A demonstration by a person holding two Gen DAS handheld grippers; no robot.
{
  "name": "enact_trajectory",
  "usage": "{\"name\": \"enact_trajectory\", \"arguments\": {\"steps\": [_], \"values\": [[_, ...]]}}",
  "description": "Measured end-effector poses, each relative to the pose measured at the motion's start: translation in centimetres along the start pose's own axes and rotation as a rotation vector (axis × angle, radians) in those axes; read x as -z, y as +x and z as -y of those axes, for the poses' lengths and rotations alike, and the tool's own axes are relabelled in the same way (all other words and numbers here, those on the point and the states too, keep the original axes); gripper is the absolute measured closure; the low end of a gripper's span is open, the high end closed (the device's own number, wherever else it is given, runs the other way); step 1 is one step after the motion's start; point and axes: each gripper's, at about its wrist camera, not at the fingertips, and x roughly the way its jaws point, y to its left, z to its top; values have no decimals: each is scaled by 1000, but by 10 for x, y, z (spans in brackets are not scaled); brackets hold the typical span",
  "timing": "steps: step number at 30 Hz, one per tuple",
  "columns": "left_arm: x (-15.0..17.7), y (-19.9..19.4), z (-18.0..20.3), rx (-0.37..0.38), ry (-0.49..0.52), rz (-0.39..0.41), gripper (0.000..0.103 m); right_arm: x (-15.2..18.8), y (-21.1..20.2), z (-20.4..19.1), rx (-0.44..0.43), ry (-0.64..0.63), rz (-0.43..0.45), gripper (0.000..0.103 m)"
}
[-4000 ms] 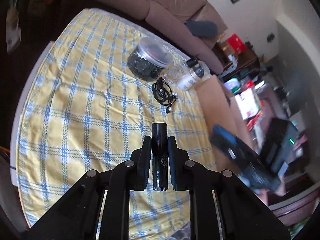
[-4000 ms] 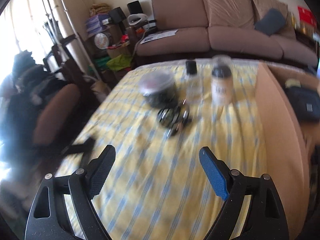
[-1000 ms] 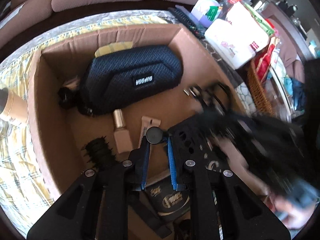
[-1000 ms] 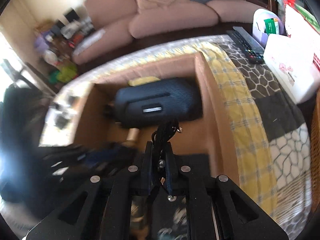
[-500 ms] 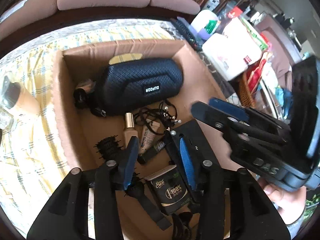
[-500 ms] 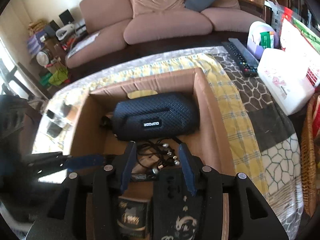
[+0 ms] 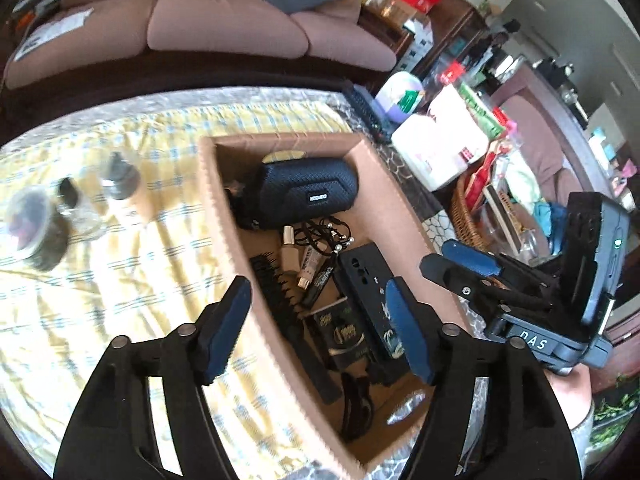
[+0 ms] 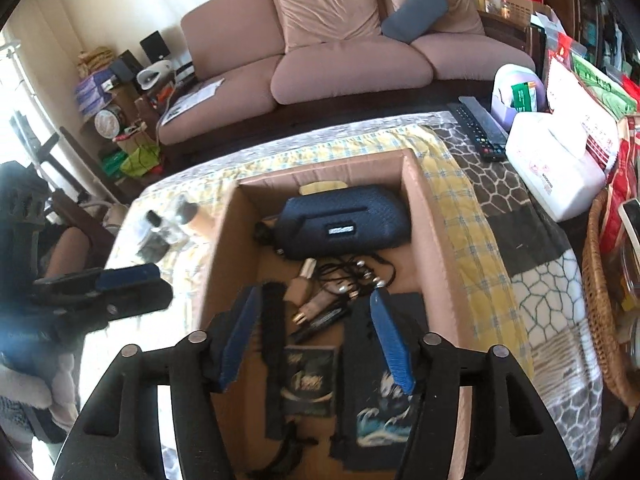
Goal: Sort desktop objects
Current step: 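Withdraw both grippers from the cardboard box back over the table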
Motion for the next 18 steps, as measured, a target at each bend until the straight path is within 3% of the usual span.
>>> {"name": "enact_trajectory", "arguments": {"steps": [1,2,6,11,18], "values": [[3,-7,-1,-12,6,6,14,3,-5,-4,-14,3,9,39],[7,-14,-3,-24,11,9,6,6,-11,-7,-28,9,18,35],[28,-40,-17,-46,-8,13,6,19,-23,-20,-71,50,27,24],[56,-71,-33,-83,-14,35,0,33,-37,-44,-60,37,44,1],[94,-123,-77,-138,-30,91,0,53,-51,-80,-79,4,41,0]]}}
